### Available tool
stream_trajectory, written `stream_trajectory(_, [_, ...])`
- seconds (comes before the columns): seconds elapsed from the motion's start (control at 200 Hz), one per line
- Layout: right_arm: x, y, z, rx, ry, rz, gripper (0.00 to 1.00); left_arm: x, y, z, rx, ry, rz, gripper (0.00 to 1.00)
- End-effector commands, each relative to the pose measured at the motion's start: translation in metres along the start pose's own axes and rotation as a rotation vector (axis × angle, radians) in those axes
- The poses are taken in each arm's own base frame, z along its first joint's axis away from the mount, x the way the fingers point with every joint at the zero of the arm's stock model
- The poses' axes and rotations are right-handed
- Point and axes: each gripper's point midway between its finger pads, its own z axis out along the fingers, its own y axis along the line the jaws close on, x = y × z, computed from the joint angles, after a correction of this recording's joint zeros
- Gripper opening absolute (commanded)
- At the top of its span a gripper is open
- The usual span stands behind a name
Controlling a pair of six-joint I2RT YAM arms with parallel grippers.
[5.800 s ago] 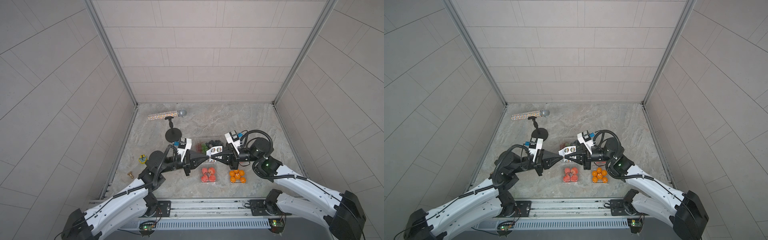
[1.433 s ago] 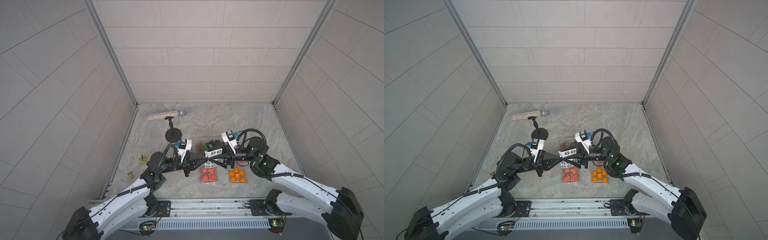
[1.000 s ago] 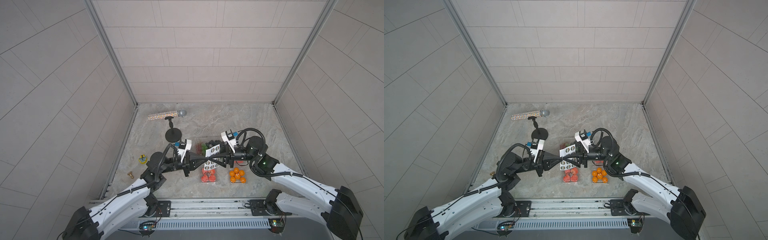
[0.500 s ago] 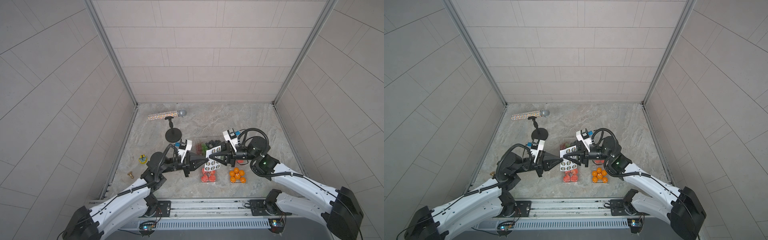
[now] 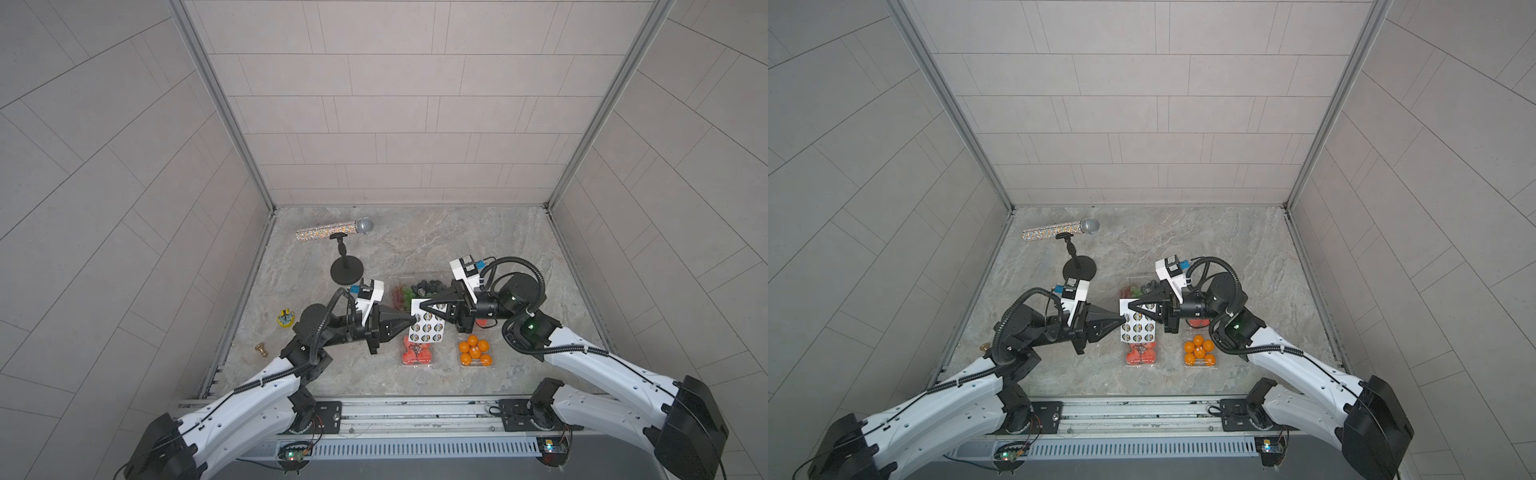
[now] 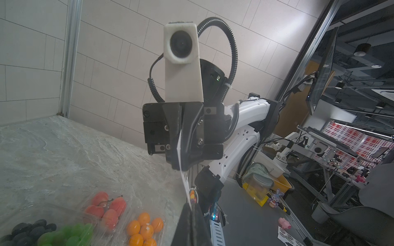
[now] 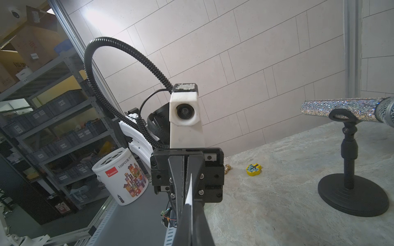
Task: Label fruit boxes
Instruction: Adjust the label sticker.
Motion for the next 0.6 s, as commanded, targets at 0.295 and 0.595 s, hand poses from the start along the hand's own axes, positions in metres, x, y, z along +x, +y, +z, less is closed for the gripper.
stream_trajectory(0.295, [-0.010, 0.011, -0.003, -0.027, -0.032, -0.046, 0.00, 0.006, -0.006, -0.006, 0.022, -0.012, 0.079, 0.82])
stream_trajectory(0.595, [-0.011, 0.012, -0.002, -0.045, -0.036, -0.035, 0.00, 0.012, -0.007, 0.002, 0.039, -0.012, 0.156, 0.75])
